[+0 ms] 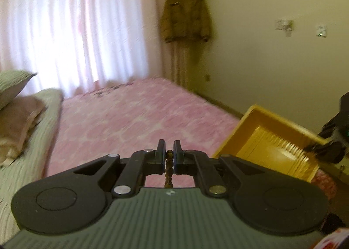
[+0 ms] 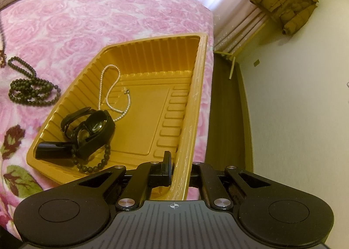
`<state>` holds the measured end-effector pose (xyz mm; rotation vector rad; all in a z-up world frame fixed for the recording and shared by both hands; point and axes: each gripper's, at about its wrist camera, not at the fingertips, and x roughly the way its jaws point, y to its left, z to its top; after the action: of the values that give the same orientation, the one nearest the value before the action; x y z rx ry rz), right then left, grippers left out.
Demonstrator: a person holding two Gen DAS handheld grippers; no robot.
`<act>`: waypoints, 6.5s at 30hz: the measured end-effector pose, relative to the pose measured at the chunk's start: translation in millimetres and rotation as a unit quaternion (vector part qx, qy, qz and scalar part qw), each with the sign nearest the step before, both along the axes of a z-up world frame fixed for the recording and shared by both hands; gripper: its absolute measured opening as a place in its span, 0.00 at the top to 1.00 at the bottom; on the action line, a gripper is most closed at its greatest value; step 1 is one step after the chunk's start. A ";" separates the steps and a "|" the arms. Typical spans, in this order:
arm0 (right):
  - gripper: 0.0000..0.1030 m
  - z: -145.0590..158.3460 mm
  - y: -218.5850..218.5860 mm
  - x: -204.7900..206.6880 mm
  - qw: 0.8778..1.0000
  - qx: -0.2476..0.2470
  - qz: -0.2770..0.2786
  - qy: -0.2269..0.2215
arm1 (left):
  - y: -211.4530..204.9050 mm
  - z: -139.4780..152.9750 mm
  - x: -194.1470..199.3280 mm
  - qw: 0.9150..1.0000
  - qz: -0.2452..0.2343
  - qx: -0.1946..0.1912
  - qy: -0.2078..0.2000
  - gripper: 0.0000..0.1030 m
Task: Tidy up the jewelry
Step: 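Lower the brown bead necklace into the tray and open the left tool, then move the open left tool to the small gold pendant, then grasp the small gold pendant with the left tool and lift it, then carry the gold pendant into the yellow tray and open the left tool, then move the open left tool over the red bead bracelet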
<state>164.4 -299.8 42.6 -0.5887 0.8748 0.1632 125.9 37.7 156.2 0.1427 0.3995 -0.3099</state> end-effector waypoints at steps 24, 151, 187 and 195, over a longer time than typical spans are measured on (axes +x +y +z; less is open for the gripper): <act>0.95 -1.0 -5.0 0.4 1.000 0.011 -0.002 0.001 | -196.1 -41.4 103.4 0.988 -0.145 0.004 0.055 0.94; 0.94 -7.0 -6.7 1.5 1.000 0.022 -0.012 0.009 | -151.9 -137.6 -1.7 0.981 -0.153 -0.046 0.111 0.89; 0.94 -12.2 -10.5 2.8 0.999 0.025 -0.017 0.013 | -5.2 -152.0 -20.9 0.994 0.060 -0.004 0.095 0.64; 0.94 -13.1 -10.8 2.0 0.999 0.025 -0.019 0.016 | 65.7 -170.2 -32.6 0.982 0.155 0.008 0.109 0.64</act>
<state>166.4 -310.6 29.6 -0.5234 0.9105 0.1593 93.4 103.4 -14.0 0.0610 0.6338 -0.0133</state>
